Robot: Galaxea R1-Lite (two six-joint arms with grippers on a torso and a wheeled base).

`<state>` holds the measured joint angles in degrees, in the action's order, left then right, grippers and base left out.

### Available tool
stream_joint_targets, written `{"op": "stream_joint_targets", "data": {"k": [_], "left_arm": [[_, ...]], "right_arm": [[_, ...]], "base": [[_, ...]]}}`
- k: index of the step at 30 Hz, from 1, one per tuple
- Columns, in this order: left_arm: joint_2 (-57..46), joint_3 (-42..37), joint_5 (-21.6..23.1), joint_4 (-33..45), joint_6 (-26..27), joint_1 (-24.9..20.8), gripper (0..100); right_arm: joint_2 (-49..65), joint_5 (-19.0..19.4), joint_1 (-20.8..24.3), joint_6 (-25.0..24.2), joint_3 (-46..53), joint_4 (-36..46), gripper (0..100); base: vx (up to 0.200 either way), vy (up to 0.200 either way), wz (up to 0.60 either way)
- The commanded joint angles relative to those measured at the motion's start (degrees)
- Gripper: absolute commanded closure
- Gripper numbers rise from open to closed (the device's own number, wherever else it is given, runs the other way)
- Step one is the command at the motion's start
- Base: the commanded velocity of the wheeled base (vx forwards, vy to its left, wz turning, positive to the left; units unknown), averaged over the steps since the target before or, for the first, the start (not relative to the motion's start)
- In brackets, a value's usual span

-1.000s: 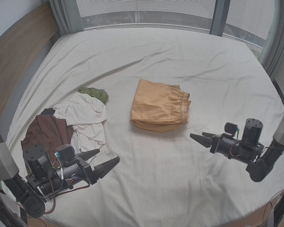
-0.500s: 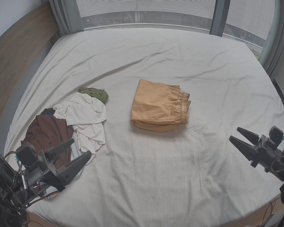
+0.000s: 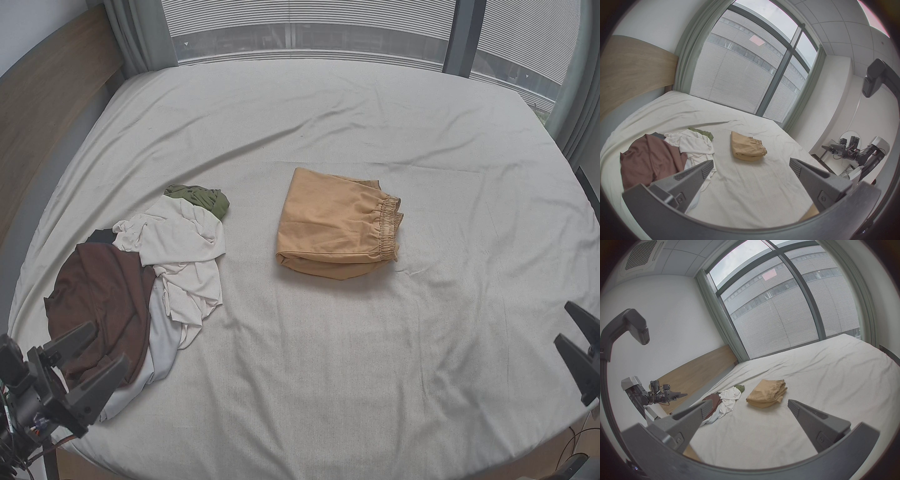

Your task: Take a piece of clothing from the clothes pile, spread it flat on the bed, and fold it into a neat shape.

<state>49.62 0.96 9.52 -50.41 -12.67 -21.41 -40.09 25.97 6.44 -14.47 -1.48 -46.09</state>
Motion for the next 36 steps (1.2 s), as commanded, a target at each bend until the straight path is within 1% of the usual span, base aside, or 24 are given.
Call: {"op": "stream_joint_targets", "data": {"k": [1,2,4,5,6,10,12,14,15,17,21,22,23,24,25,26,28,29,30,31,32,33,34,36], "left_arm": [[-25.71,1.32,-0.47,21.76,1.33,1.37,0],[-29.05,1.67,-0.47,25.80,1.33,1.28,0],[-32.56,2.03,-0.38,29.93,1.33,1.46,0],[-33.27,2.11,-0.38,30.63,1.33,1.54,0],[-35.11,1.94,-0.38,32.30,1.24,1.98,0],[-36.87,1.59,-0.38,33.01,1.15,3.48,0],[-37.14,1.50,-0.38,33.09,1.15,4.00,0],[-37.22,1.41,-0.38,33.27,1.15,4.88,0],[-37.31,1.32,-0.38,33.36,1.15,5.15,0],[-37.66,0.88,-0.38,33.36,1.42,6.55,0],[-40.83,-0.35,-0.47,33.80,1.50,8.05,0],[-41.71,-0.70,-0.47,34.41,1.59,8.84,0],[-42.76,-0.88,-0.47,35.38,1.68,9.72,0],[-43.11,-0.88,-0.38,35.55,1.68,9.89,0],[-44.25,-0.88,-0.38,36.61,1.68,10.33,0],[-44.52,-0.88,-0.64,37.14,1.77,10.51,0],[-44.52,-0.88,-1.08,37.66,3.00,10.68,0],[-44.52,-0.88,-1.87,38.02,4.14,11.04,0],[-44.52,-0.88,-3.19,38.81,4.58,11.48,0],[-44.52,-0.88,-3.37,38.98,4.67,11.56,0],[-44.52,-0.96,-6.18,42.32,5.20,12.27,0],[-44.52,-0.96,-8.03,45.40,5.55,12.35,0],[-44.52,-0.96,-9.26,46.89,5.37,12.44,0],[-44.52,-0.96,-12.51,46.72,5.72,13.58,0]], "right_arm": [[32.01,0.05,-1.43,0.41,-4.77,27.99,0],[35.44,0.05,-1.43,0.58,-5.73,33.00,0],[34.82,-1.01,-1.51,1.20,-5.56,32.38,0],[34.65,-1.53,-1.43,1.20,-5.47,31.77,0],[34.65,-2.85,-1.43,1.11,-5.29,31.06,0],[34.38,-3.73,-2.13,1.46,-5.38,31.68,0],[34.47,-3.73,-5.03,1.64,-5.73,32.56,0],[34.56,-2.50,-8.46,1.73,-6.00,33.17,0],[34.73,-2.06,-8.90,1.73,-5.82,33.26,0],[35.00,-0.92,-9.07,2.87,-4.59,33.26,0],[36.84,-0.83,-8.28,3.92,-1.07,33.88,0],[38.16,-0.83,-7.75,4.80,0.42,34.40,0],[39.39,-1.44,-7.32,7.35,1.48,35.99,0],[39.39,-1.71,-7.23,7.88,1.48,36.42,0],[39.57,-3.29,-7.23,10.16,1.48,38.45,0],[39.57,-6.19,-7.05,11.31,1.48,39.50,0],[39.57,-13.05,-7.05,12.36,1.48,41.35,0],[39.57,-17.97,-7.14,13.15,1.48,42.05,0],[39.48,-20.78,-7.23,13.50,1.48,42.05,0],[39.48,-21.57,-7.14,13.68,1.48,42.05,0],[39.48,-24.56,-7.23,13.94,1.48,42.14,0],[39.48,-25.44,-7.23,14.21,1.48,42.23,0],[39.48,-25.70,-7.23,14.65,1.48,42.23,0],[39.48,-25.26,-7.23,17.37,1.48,42.23,0]], "base": [[0.000,0.000,0.00],[0.000,0.000,0.00],[0.000,0.000,0.00],[0.000,0.000,0.00],[0.000,0.000,0.00],[0.000,0.000,0.00],[0.000,0.000,0.00],[0.000,0.000,0.00],[0.000,0.000,0.00],[0.000,0.000,0.00],[0.000,0.000,0.00],[0.000,0.000,0.00],[0.000,0.000,0.00],[0.000,0.000,0.00],[0.000,0.000,0.00],[0.000,0.000,0.00],[0.000,0.000,0.00],[0.000,0.000,0.00],[0.000,0.000,0.00],[0.000,0.000,0.00],[0.000,0.000,0.00],[0.000,0.000,0.00],[0.000,0.000,0.00],[0.000,0.000,0.00]]}}
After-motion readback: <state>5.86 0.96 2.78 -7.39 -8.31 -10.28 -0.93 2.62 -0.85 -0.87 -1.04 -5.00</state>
